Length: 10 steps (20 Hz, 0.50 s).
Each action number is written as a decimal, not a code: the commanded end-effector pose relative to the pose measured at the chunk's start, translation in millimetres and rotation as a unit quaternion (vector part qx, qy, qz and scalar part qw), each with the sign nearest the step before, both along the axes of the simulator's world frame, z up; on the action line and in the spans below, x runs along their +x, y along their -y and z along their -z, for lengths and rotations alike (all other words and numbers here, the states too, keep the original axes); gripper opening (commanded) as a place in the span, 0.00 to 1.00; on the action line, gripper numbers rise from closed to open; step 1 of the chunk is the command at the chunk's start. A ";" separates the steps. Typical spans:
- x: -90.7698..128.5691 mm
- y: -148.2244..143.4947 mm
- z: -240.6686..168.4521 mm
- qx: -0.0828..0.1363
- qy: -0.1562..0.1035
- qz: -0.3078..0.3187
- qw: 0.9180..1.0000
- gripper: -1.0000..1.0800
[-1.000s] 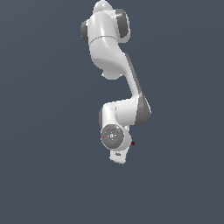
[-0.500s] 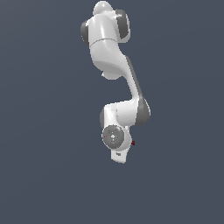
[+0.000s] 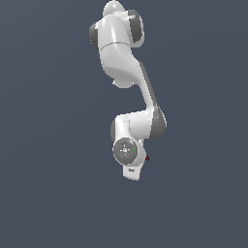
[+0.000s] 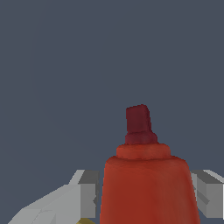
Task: Pick up the object and move it to a goal position.
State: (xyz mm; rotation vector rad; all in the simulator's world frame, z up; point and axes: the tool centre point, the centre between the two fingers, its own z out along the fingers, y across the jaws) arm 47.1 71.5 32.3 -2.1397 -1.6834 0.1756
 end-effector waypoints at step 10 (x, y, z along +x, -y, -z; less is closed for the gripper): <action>16.5 3.6 -70.4 0.012 0.050 -0.037 0.998 0.00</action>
